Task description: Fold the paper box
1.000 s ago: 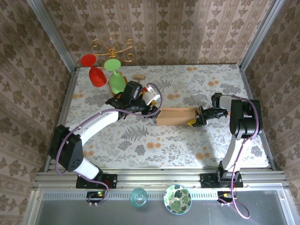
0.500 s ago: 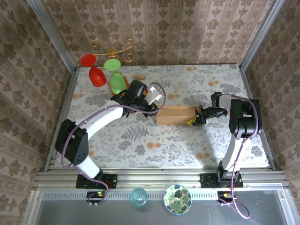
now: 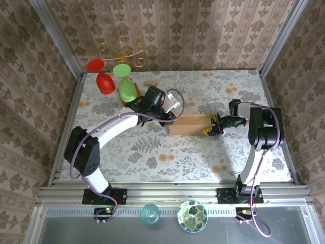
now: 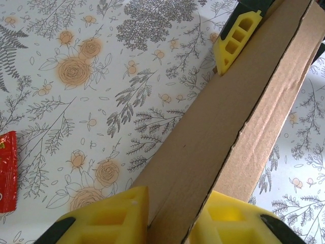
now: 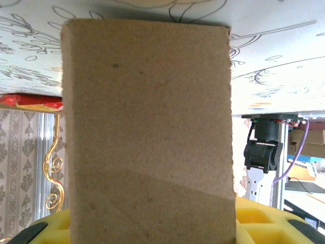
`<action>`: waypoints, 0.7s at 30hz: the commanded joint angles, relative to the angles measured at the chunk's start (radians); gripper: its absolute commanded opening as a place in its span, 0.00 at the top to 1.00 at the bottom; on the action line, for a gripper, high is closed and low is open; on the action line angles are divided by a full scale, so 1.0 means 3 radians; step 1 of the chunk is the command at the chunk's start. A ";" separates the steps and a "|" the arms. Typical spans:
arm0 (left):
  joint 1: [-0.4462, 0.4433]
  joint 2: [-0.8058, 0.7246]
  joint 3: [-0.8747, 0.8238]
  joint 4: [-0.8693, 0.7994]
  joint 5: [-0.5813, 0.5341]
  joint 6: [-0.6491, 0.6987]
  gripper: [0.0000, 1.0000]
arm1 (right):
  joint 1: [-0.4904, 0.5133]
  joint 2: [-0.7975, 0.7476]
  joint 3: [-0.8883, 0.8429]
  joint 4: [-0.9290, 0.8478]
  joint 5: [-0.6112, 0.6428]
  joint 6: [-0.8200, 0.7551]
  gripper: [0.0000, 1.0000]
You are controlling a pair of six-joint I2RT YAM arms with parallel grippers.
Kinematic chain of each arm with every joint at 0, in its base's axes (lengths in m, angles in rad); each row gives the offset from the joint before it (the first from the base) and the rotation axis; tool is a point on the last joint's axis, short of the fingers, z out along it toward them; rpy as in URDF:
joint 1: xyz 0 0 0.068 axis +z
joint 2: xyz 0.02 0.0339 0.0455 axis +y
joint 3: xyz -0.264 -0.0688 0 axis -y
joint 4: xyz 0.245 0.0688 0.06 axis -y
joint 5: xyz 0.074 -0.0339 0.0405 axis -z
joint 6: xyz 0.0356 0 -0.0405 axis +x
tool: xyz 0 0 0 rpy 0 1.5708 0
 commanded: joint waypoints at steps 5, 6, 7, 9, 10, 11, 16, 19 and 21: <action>-0.0027 -0.0088 -0.0088 -0.0095 -0.0141 -0.0155 0.70 | -0.0050 0.0114 -0.0012 0.0261 0.0332 0.0149 0.64; -0.0024 -0.0099 -0.0094 -0.0089 -0.0148 -0.0166 0.70 | -0.0051 0.0114 -0.0016 0.0272 0.0332 0.0162 0.64; -0.0028 -0.0107 -0.0109 -0.0096 -0.0148 -0.0177 0.70 | -0.0055 0.0109 -0.0014 0.0290 0.0333 0.0179 0.64; -0.0034 -0.0120 -0.0129 -0.0095 -0.0163 -0.0183 0.70 | -0.0053 0.0108 -0.0017 0.0306 0.0332 0.0203 0.64; -0.0034 -0.0124 -0.0140 -0.0094 -0.0168 -0.0191 0.70 | -0.0052 0.0105 -0.0011 0.0314 0.0333 0.0203 0.64; -0.0029 -0.0124 -0.0147 -0.0089 -0.0177 -0.0201 0.70 | -0.0056 0.0112 -0.0007 0.0316 0.0332 0.0208 0.64; -0.0042 -0.0105 -0.0135 -0.0103 -0.0261 -0.0247 0.78 | -0.0056 0.0109 0.0004 0.0316 0.0358 0.0220 0.64; -0.0049 -0.0097 -0.0132 -0.0108 -0.0338 -0.0288 0.83 | -0.0056 0.0094 -0.0001 0.0313 0.0381 0.0224 0.63; -0.0049 -0.0093 -0.0130 -0.0106 -0.0372 -0.0296 0.85 | -0.0056 0.0086 0.0009 0.0316 0.0382 0.0226 0.61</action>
